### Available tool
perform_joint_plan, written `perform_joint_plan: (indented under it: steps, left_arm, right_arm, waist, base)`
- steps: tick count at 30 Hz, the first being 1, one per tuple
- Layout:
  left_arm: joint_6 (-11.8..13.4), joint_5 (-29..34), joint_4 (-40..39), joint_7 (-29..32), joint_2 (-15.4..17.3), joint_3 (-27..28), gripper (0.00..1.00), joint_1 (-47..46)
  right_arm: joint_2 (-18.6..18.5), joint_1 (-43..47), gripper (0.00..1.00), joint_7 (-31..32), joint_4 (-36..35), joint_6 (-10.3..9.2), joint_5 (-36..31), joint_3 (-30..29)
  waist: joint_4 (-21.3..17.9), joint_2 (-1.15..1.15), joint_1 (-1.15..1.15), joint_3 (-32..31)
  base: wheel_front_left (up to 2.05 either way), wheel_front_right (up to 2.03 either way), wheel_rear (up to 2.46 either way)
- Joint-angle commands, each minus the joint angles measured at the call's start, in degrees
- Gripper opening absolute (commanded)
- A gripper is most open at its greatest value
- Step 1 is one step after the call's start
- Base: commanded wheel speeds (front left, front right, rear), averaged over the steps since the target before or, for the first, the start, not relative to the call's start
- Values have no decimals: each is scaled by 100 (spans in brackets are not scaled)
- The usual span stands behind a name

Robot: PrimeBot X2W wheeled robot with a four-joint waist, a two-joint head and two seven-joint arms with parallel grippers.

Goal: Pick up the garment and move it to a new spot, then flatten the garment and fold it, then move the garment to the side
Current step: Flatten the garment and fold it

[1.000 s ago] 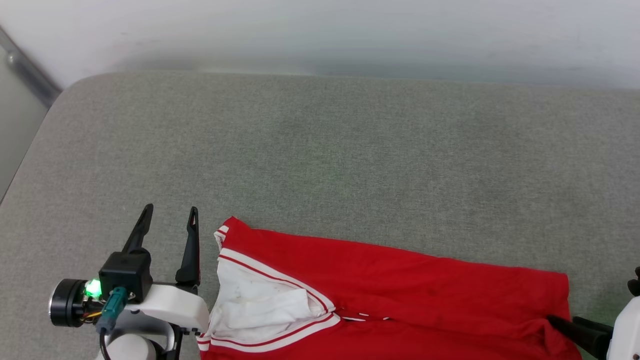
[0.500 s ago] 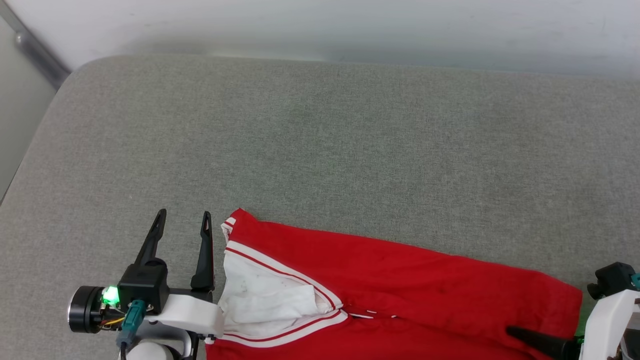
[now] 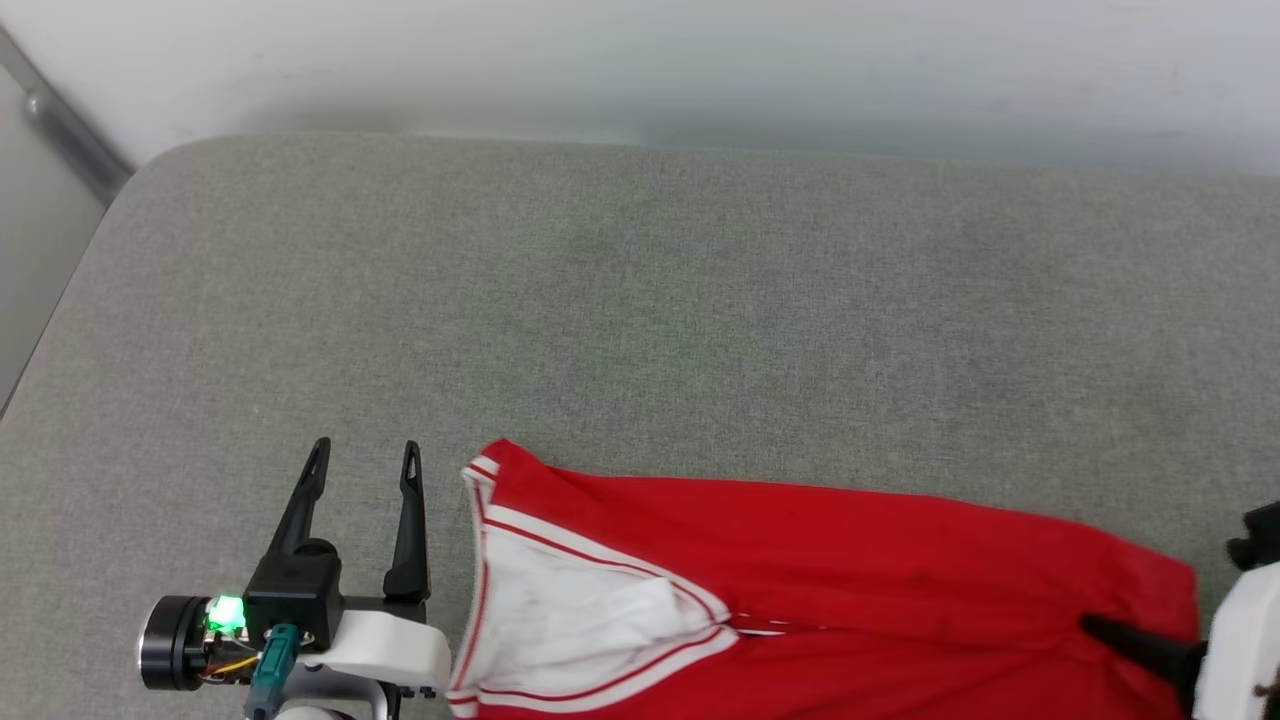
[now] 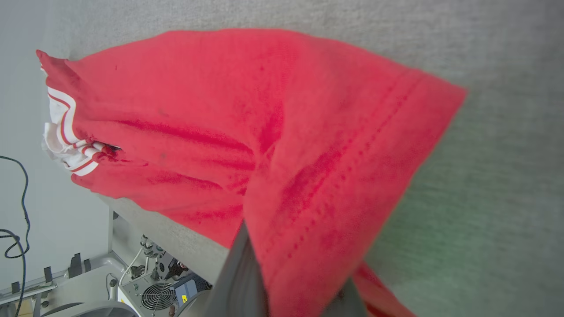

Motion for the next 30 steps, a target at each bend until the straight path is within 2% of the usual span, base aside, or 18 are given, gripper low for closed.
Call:
perform_joint_plan:
  steps: [1, 7, 11, 14, 18, 23, 30]
  left_arm:
    - [-30, 58, -12, -25, -44, 50, 100, 62]
    - [-180, 294, -25, -25, -225, 218, 100, 220]
    - [-241, 416, -23, -25, -304, 320, 100, 313]
    - [-281, 479, -25, -25, -367, 374, 100, 394]
    - [-332, 548, -44, -25, -407, 450, 100, 494]
    - [-402, 591, -44, -25, -452, 539, 100, 569]
    - [-494, 665, -42, -25, -562, 549, 100, 447]
  right_arm:
    - [-106, -34, 0, -51, 58, -9, 3, -59]
    - [-602, 136, 0, -200, 511, -9, -160, -304]
    - [-796, 192, 0, -102, 664, -8, -249, -337]
    - [-802, 244, 0, 9, 376, -7, -296, -262]
    - [-800, 305, 0, 181, -379, -7, -265, -198]
    - [-643, 163, 0, 459, -1298, -7, -353, -148]
    - [-37, -486, 0, 1086, -2073, -7, -823, 334]
  waist:
    - [-23, 0, -1, -43]
    - [-70, 0, -1, -231]
    - [-106, 0, -1, -332]
    - [-125, 0, -1, -408]
    - [-154, 0, -1, -477]
    - [-167, 0, -1, -499]
    - [-99, 0, -1, -380]
  base:
    - [0, 0, 0]
    - [0, 0, 0]
    - [0, 0, 0]
    - [0, 0, 0]
    - [0, 0, 0]
    - [0, 0, 0]
    - [0, 0, 0]
